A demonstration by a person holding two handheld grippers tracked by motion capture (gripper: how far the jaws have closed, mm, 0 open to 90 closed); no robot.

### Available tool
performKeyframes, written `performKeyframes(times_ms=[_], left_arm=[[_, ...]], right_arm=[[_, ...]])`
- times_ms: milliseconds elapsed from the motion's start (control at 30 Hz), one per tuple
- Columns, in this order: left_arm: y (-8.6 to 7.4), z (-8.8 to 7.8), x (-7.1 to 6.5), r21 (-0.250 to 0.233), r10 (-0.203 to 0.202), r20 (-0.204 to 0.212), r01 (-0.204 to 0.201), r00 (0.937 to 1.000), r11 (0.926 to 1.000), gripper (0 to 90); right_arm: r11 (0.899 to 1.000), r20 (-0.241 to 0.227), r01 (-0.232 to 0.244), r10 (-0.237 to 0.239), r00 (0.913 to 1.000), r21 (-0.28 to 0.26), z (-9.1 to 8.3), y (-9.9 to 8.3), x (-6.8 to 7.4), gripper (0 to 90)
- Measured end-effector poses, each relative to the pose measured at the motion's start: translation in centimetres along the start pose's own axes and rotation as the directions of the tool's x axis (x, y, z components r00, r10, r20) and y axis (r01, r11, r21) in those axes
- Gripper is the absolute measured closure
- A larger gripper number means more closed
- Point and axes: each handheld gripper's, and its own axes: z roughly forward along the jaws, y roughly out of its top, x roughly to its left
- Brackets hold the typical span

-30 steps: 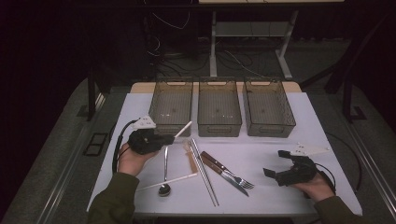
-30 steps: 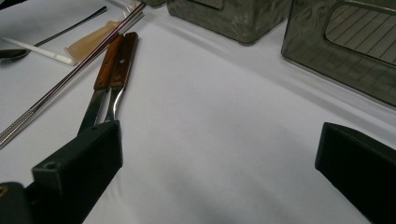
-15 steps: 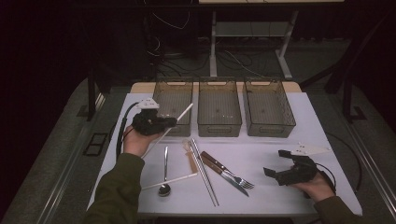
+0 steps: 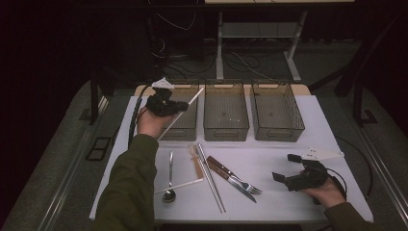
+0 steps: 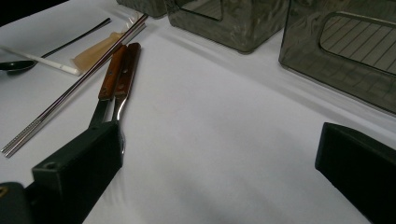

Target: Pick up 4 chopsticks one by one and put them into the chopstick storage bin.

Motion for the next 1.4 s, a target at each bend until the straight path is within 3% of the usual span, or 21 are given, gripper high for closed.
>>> performKeyframes(times_ms=[100, 200, 300, 400, 667, 833, 900, 933, 967, 1000, 1033, 1100, 1400], left_arm=[[0.8, 0.5, 0.6, -0.008, -0.022, -0.014, 0.022, 0.9997, 0.9997, 84.5], [1.6, 0.9, 1.7, 0.015, -0.011, -0.038, 0.012, 0.9992, 0.9998, 84.5], [2.1, 1.3, 2.9, 0.008, -0.038, -0.054, 0.039, 0.9978, 0.9992, 84.5], [2.2, 1.8, 3.9, 0.001, -0.067, -0.069, 0.067, 0.9954, 0.9978, 84.5], [3.4, 2.9, 6.4, 0.005, -0.09, -0.126, 0.092, 0.9879, 0.9958, 84.5], [2.1, 4.4, 6.8, 0.047, -0.097, -0.148, 0.105, 0.9843, 0.9934, 84.4], [1.3, 4.7, 7.1, 0.051, -0.122, -0.151, 0.131, 0.981, 0.9901, 84.3], [0.8, 5.0, 7.3, 0.067, -0.144, -0.152, 0.156, 0.9778, 0.9855, 84.1], [0.3, 5.3, 7.4, 0.093, -0.141, -0.166, 0.158, 0.976, 0.9831, 83.5], [-0.2, 5.3, 7.3, 0.094, -0.136, -0.191, 0.156, 0.9722, 0.9833, 80.5], [-0.5, 5.3, 7.4, 0.082, -0.144, -0.194, 0.162, 0.9703, 0.9833, 69.4], [-1.1, 4.9, 7.4, 0.065, -0.155, -0.193, 0.17, 0.9689, 0.9833, 63.0], [-2.0, 3.0, 6.6, 0.02, -0.154, -0.132, 0.158, 0.9793, 0.9873, 43.9]], right_arm=[[1.0, -0.002, 0.003, -0.003, 1.0, -0.004, 0.0, 0.0, 0.0, 0.8], [1.0, -0.002, 0.002, -0.002, 1.0, -0.005, 0.0, 0.0, 0.0, 0.8], [1.0, -0.003, 0.002, -0.002, 1.0, -0.006, -0.1, 0.0, 0.0, 0.8], [1.0, -0.006, -0.002, 0.001, 1.0, -0.009, -0.1, 0.0, 0.0, 0.8], [1.0, -0.011, -0.015, 0.015, 0.9998, -0.014, -0.2, 0.1, -0.1, 0.8], [1.0, -0.014, -0.019, 0.019, 0.9997, -0.019, -0.3, 0.1, -0.2, 0.8], [1.0, -0.013, -0.02, 0.02, 0.9997, -0.02, -0.4, 0.1, -0.2, 0.8], [1.0, -0.014, -0.019, 0.019, 0.9997, -0.02, -0.4, 0.1, -0.2, 0.8], [1.0, -0.014, -0.019, 0.019, 0.9997, -0.019, -0.4, 0.1, -0.1, 0.8], [1.0, -0.015, -0.017, 0.017, 0.9997, -0.02, -0.3, 0.1, -0.1, 0.8], [1.0, -0.015, -0.016, 0.016, 0.9998, -0.02, -0.4, 0.1, -0.1, 0.8], [1.0, -0.014, -0.016, 0.015, 0.9998, -0.021, -0.4, 0.1, -0.2, 0.8], [1.0, -0.006, -0.015, 0.015, 0.9999, -0.016, -0.2, 0.1, -0.1, 0.8]])
